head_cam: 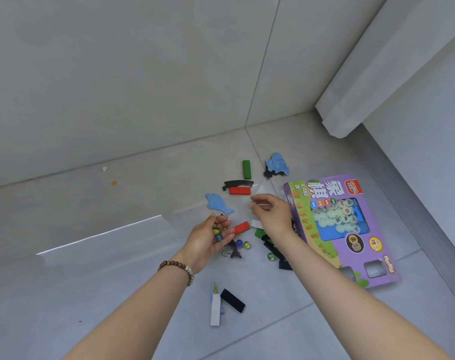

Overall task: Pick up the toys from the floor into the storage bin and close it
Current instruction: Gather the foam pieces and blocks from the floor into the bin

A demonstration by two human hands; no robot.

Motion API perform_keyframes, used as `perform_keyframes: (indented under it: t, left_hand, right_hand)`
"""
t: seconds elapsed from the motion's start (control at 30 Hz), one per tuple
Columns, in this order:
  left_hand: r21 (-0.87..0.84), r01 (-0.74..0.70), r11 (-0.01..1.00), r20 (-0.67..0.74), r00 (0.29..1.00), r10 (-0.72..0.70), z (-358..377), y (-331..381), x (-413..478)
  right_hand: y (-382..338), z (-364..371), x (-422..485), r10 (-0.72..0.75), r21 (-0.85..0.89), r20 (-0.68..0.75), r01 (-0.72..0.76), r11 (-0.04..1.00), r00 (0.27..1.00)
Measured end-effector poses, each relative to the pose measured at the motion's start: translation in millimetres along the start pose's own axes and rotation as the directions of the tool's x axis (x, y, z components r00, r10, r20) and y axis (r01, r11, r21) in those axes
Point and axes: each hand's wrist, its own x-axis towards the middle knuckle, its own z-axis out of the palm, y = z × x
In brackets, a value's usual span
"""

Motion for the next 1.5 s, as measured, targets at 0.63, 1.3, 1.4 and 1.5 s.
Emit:
perform_keyframes:
  t: [0.63, 1.3, 1.4, 1.5]
  left_hand:
    - [0.092, 0.035, 0.995, -0.045, 0.998, -0.031, -70.1, -24.5, -44.1]
    - [-0.012, 0.158, 0.987, 0.115, 0.981, -0.156, -94.1, -87.2, -108.4]
    - [-0.032, 0.146, 0.989, 0.094, 0.985, -0.143, -89.7, -94.6, -112.3]
    - [0.118, 0.042, 0.992, -0.046, 0.998, -0.036, -99.9, -94.9, -111.4]
  right_hand:
    - [70.2, 1.8, -124.6, -0.165, -0.221, 0.182, 0.204, 0.954, 0.969]
    - [34.2, 15.4, -207.5, -0.123, 0.225, 0.250, 0.066, 0.972, 0.960]
    - [33.5, 21.9, -209.2, -0.157, 0.203, 0.217, 0.113, 0.973, 0.963]
    - [58.5, 20.2, -210.6, -0.088, 0.084, 0.246, 0.070, 0.994, 0.965]
